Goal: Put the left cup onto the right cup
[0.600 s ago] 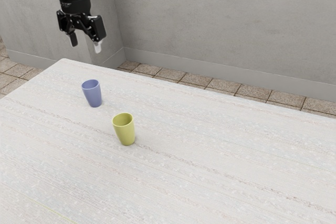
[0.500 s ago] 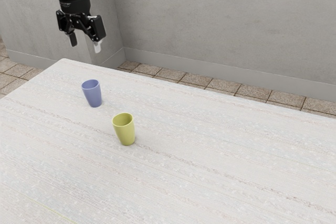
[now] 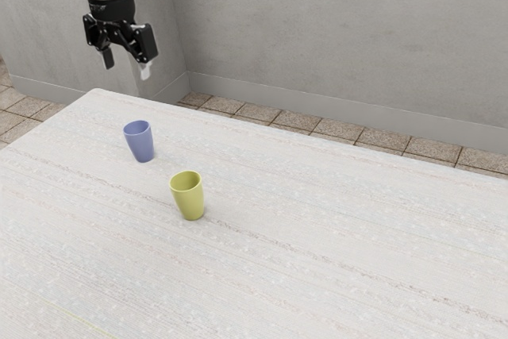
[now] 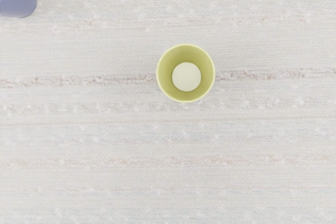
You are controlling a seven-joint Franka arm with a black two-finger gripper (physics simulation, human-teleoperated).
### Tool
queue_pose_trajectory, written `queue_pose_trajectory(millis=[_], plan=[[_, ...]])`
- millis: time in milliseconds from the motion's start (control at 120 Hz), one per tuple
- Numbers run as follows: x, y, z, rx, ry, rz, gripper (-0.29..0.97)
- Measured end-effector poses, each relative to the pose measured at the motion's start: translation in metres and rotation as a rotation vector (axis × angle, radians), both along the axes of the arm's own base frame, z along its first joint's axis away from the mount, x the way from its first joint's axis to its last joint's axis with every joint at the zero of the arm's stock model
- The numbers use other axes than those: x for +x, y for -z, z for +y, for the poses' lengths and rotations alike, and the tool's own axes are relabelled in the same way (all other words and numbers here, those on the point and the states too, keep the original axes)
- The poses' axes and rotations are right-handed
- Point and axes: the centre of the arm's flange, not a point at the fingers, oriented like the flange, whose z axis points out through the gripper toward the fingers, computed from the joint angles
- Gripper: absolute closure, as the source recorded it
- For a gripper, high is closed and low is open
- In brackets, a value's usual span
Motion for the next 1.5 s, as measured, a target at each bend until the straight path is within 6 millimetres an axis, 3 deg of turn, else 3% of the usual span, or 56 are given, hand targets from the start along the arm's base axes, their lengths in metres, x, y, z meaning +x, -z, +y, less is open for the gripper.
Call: queue_pose_trajectory(millis=[150,433,1067,1500], plan=[[0.003,0.010,0.026,0.005,-0.033,0.014,0.00],[0.012,0.052,0.066,0.006,-0.057,0.040,0.00],[0.040,0.122,0.096,-0.004,-0.029,0.055,0.00],[0.047,0.147,0.123,-0.004,-0.040,0.058,0.00]])
